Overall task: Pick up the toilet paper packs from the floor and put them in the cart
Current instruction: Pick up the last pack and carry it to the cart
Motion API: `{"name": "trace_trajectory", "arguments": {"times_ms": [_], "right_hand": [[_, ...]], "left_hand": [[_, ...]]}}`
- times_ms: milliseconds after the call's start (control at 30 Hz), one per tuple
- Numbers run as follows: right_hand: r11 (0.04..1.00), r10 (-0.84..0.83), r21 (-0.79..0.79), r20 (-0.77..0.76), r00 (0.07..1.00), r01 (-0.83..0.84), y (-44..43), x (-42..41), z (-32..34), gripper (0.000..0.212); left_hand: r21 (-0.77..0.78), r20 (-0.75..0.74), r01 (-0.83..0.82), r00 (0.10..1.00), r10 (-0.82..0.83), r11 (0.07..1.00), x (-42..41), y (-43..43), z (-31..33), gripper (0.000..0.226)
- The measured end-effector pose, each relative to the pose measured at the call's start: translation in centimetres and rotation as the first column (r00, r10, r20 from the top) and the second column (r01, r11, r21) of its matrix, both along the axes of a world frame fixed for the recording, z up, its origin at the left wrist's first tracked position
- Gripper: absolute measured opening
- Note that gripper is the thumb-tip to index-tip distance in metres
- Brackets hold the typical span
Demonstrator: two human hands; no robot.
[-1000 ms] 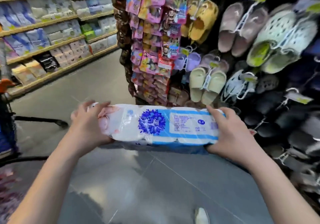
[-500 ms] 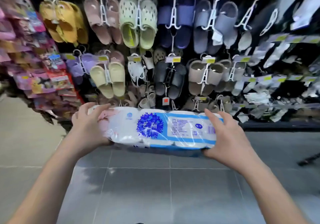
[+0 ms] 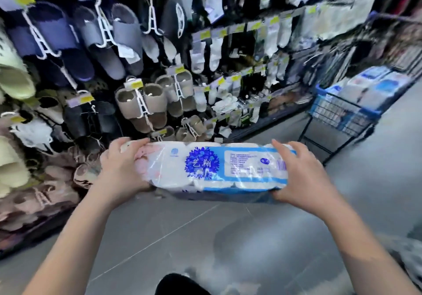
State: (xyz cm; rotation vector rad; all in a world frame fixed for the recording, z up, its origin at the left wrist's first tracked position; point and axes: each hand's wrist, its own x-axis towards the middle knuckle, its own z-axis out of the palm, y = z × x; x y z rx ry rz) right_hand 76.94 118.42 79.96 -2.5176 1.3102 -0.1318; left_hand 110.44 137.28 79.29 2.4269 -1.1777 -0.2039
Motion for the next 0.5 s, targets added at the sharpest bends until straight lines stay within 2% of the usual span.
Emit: {"name": "trace_trajectory", "arguments": {"times_ms": [133, 300, 500], "right_hand": [[0.985, -0.167, 0.044, 0.008, 0.986, 0.166, -2.7, -5.1, 0.0, 0.126], [0.941, -0.335, 0.038, -0.023, 0.942, 0.335, -6.2, -9.7, -0.3, 0.126], [0.877, -0.481, 0.016, 0.008, 0.877, 0.481, -13.0, -12.1, -0.2, 0.123]], "left_hand": [[-0.001, 0.057, 0.159, 0.986, -0.159, 0.987, -2.2, -8.4, -1.2, 0.109], [-0.007, -0.012, 0.322, 0.947, -0.322, 0.947, -5.9, -18.9, -1.0, 0.107], [-0.022, -0.082, 0.472, 0.878, -0.472, 0.881, -8.2, -32.3, -0.7, 0.103]]}}
